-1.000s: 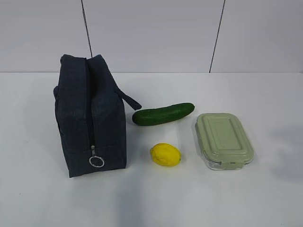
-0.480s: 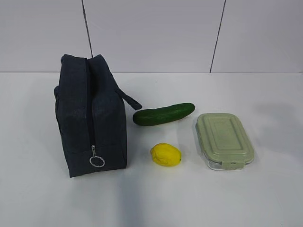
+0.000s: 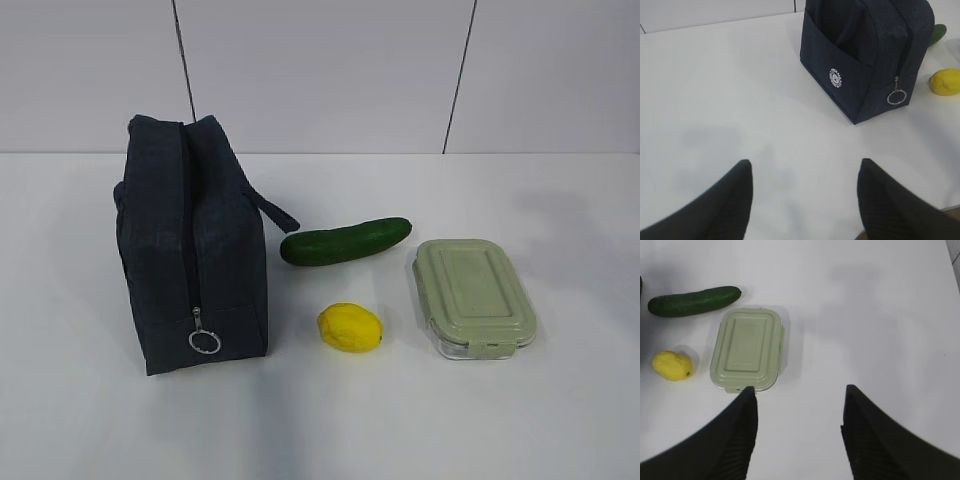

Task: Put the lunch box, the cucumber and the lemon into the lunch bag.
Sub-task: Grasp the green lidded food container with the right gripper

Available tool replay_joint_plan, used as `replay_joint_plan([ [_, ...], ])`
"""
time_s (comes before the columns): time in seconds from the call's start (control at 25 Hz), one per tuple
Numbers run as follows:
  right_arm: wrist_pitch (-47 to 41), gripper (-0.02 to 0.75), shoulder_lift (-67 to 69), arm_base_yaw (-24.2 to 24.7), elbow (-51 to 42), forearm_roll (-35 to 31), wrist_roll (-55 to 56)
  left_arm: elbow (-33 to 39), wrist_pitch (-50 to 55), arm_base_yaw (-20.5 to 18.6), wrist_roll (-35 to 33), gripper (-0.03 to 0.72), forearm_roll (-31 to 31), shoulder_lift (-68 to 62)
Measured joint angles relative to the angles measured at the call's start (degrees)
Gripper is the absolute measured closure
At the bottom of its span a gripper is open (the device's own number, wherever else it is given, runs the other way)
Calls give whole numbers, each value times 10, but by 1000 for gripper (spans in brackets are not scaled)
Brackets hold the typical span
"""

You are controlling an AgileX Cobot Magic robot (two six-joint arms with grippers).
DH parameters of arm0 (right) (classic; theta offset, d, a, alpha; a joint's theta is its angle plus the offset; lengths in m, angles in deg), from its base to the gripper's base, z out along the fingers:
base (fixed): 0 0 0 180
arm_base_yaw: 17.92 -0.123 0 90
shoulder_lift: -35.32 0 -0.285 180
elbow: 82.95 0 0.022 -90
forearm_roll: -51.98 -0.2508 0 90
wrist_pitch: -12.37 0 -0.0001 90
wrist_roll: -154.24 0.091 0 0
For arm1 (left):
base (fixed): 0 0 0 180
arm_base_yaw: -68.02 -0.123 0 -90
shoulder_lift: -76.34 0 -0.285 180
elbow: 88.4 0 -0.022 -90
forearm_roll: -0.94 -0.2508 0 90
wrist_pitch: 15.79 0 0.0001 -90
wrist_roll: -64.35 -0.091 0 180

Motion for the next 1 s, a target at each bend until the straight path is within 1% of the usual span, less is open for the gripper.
replay_joint_plan([
  [0.4, 5, 303, 89, 0, 11, -16, 6, 0, 0, 0, 0, 223, 0, 0],
  [1.0, 8, 303, 244, 0, 83, -18, 7, 0, 0, 0, 0, 223, 0, 0],
])
